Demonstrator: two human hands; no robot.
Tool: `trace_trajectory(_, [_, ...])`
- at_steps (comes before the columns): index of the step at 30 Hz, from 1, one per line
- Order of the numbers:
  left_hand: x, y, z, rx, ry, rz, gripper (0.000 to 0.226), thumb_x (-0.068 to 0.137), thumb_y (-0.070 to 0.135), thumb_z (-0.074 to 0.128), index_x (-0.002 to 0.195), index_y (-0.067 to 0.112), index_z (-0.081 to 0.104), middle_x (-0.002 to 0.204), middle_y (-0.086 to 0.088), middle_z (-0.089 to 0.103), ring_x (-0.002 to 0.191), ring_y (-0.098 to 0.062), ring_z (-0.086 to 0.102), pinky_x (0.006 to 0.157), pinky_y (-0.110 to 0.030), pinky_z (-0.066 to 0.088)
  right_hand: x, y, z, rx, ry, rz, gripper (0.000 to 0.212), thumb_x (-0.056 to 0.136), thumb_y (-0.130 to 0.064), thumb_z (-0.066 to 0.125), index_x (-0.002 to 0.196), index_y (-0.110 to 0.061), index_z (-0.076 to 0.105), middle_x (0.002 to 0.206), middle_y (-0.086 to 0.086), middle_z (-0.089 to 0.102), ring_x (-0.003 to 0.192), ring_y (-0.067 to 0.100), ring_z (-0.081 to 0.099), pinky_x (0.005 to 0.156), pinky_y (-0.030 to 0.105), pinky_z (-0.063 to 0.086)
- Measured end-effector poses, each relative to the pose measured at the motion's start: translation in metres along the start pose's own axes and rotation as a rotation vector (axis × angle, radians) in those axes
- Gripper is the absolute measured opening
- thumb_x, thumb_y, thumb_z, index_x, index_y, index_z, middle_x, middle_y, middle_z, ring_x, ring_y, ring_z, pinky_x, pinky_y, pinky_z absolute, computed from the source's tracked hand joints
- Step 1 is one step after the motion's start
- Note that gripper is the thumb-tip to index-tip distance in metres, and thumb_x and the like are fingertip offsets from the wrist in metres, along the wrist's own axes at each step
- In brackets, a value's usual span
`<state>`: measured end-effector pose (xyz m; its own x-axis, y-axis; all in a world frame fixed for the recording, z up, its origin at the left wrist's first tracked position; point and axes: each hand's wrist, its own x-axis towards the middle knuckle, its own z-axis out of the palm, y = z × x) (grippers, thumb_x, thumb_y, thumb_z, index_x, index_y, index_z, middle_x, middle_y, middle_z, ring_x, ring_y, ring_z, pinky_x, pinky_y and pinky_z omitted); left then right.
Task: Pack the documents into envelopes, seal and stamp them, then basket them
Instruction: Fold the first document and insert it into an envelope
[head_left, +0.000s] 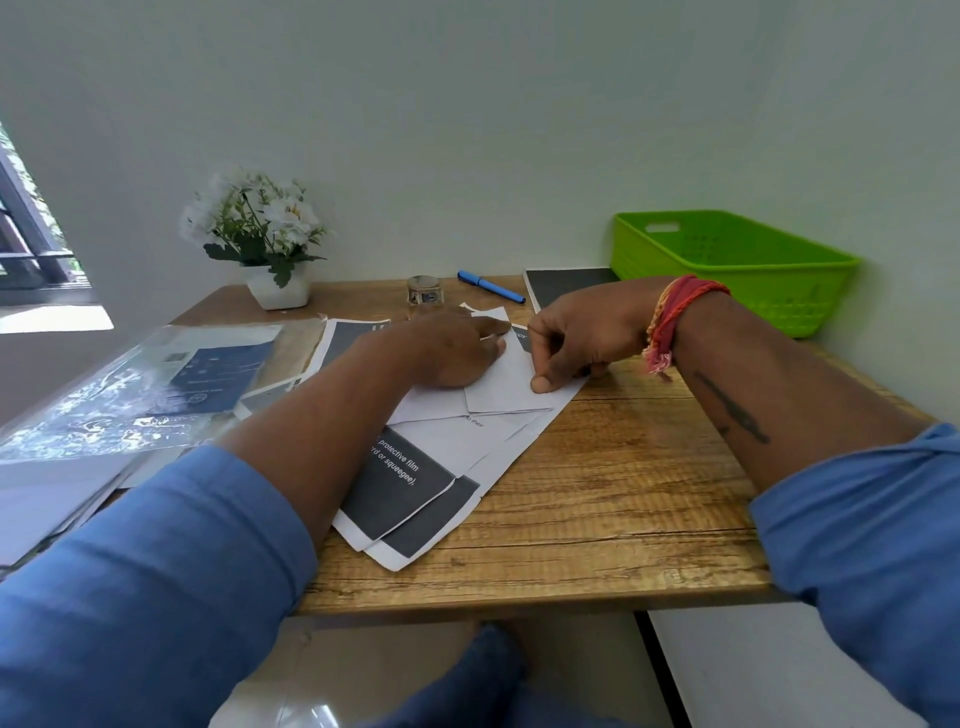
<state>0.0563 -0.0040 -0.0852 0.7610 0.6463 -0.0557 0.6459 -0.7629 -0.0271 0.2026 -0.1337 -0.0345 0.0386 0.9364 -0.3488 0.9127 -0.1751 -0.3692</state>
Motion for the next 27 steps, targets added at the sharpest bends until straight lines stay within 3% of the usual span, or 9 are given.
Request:
trace_trajectory(22, [0.001,-0.002,0.003,-0.001,0.012,0.005,0.055,0.102,0.062,0.019,0.156,0.047,0.021,0.166,-0.007,0.025,0.154,-0.029,0.017,0.122,-0.057,0.012,-0.013,-0.005,-0.001,-0.053,-0.113,-0.025,0.022,0.081,-0.025,0.080,0.096,-0.019,0.065,0.086,-0.001,0.060,0.077,0.011,0.052,0.061,0.023,0.043])
trace_trajectory(24, [0.001,-0.001,0.003,0.007,0.015,0.001,0.055,0.102,0.062,0.018,0.155,0.048,0.021,0.166,-0.007,0.024,0.154,-0.030,0.017,0.122,-0.057,0.012,-0.012,0.003,0.000,0.026,-0.028,-0.061,0.020,0.083,-0.028,0.078,0.097,-0.019,0.066,0.088,-0.001,0.062,0.078,0.012,0.054,0.063,0.026,0.044])
trace_trajectory(27, [-0.001,-0.001,0.003,0.001,0.013,0.001,0.055,0.102,0.061,0.018,0.155,0.048,0.021,0.166,-0.008,0.024,0.154,-0.031,0.015,0.122,-0.058,0.011,-0.002,0.014,0.004,0.136,0.312,-0.136,0.008,0.090,-0.029,0.073,0.097,-0.025,0.072,0.087,-0.010,0.069,0.076,0.007,0.060,0.068,0.023,0.045])
